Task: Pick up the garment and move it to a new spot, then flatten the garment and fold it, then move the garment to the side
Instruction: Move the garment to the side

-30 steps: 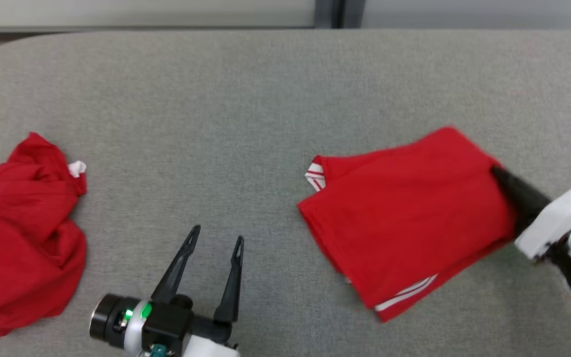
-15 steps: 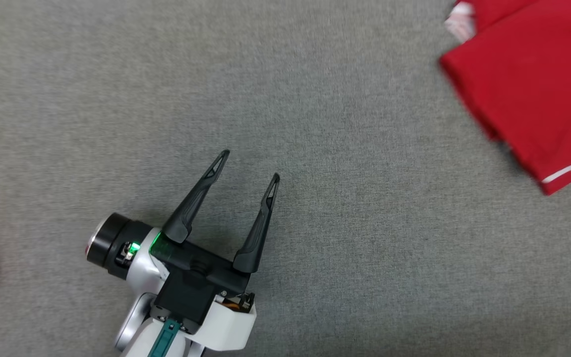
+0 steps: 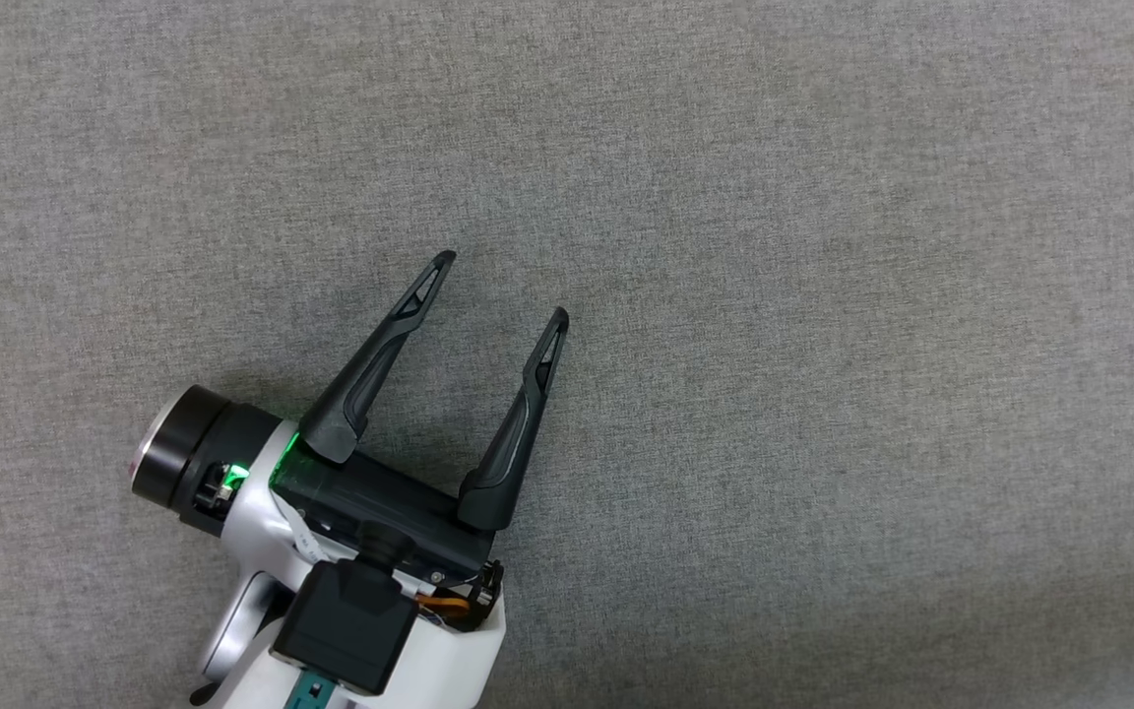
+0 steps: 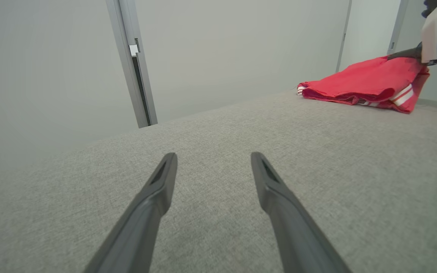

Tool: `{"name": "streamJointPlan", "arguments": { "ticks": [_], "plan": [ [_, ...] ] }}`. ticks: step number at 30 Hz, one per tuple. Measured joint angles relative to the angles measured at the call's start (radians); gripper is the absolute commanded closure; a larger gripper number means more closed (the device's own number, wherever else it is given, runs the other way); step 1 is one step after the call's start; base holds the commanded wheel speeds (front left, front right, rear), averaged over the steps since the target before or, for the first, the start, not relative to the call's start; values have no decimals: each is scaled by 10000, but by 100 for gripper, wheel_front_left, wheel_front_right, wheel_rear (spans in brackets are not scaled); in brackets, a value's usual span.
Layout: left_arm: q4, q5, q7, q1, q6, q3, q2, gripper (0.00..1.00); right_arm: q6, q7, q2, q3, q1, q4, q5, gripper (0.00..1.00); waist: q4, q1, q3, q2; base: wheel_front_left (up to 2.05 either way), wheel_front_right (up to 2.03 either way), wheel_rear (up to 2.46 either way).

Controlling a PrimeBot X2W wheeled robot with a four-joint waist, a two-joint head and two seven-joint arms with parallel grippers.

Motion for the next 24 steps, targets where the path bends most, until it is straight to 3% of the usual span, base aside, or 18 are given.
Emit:
{"name": "streamJointPlan", "arguments": {
  "ticks": [4,5,10,13,20,24],
  "plan": [
    [-15,-6,0,-29,54,-58,77,0,0,-165,-56,-13,-311,600,-416,100,50,0,16,0,0,0,0],
    [-13,-19,-2,-43,65,-84,75,0,0,-182,-90,-33,-431,792,-569,0,83,0,16,0,0,0,0],
    [105,-219,4,-162,232,-190,-33,0,2,-293,-176,-596,-1141,1521,-2750,0,303,-1,-116,0,0,0,0],
    [307,-385,17,-156,366,-205,-92,0,0,-303,401,-1565,-871,1298,-4414,0,398,0,-372,0,0,0,0],
    [872,-1093,27,267,717,0,-384,0,4,-307,3582,-5095,2772,-1563,-7390,0,607,0,-1567,0,0,0,0],
    [1206,-1601,25,792,874,316,-629,0,6,-307,5532,-6502,5028,-3099,-8426,0,771,-1,-2479,0,0,0,0]
  ]
}}
